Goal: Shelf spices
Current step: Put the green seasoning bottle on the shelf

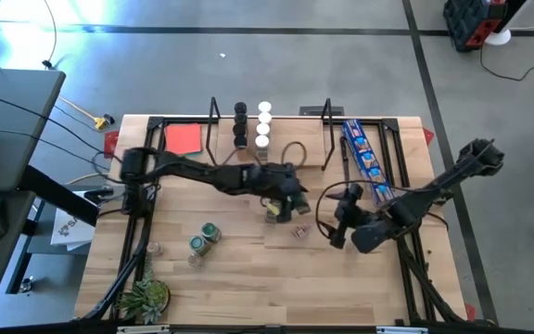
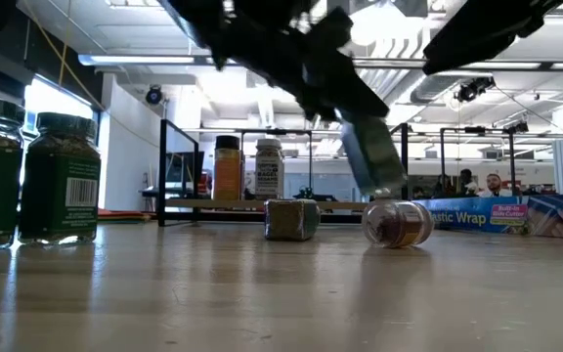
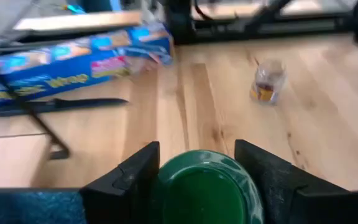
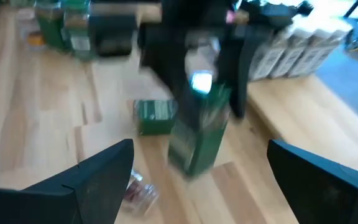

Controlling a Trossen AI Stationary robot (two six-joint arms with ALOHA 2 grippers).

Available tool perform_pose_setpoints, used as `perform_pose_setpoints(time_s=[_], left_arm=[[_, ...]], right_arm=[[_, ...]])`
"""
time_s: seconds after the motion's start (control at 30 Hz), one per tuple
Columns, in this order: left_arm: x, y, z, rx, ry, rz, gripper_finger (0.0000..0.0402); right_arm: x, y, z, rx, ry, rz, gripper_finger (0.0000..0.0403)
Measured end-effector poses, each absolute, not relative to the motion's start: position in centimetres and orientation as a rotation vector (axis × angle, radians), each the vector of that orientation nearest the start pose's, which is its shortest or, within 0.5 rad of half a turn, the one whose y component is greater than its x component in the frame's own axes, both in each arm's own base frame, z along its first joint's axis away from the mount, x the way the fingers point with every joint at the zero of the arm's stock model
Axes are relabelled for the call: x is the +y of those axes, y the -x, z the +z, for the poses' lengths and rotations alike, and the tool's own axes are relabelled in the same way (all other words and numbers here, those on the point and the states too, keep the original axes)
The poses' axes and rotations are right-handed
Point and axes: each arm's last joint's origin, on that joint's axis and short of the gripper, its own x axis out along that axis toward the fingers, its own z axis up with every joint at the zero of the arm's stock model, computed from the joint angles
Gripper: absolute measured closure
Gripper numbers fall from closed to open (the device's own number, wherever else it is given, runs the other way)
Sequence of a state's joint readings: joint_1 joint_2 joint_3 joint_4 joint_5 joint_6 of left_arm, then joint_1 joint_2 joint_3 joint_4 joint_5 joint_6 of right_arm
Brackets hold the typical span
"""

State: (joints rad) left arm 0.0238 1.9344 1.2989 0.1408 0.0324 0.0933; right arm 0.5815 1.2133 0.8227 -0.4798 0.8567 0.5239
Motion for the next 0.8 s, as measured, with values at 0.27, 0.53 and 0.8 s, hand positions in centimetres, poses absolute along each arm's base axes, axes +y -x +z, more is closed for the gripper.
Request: perform_pose_setpoints(time_s=[0.27,0.53,0.8], left_arm=[[1.0,-46.0,19.2,0.553,-0.112,-0.052,0.0195],[1.0,-46.0,18.8,0.577,-0.144,-0.045,0.0152],[0.5,-45.0,21.1,0.579,-0.152,-0.057,0.0149]], right_arm=[[11.1,-20.4,24.0,0.614,0.029,-0.409,0.0039],[10.9,-20.2,22.1,0.658,0.018,-0.420,0.0038],[9.5,-19.7,18.3,0.657,0.002,-0.427,0.0038]])
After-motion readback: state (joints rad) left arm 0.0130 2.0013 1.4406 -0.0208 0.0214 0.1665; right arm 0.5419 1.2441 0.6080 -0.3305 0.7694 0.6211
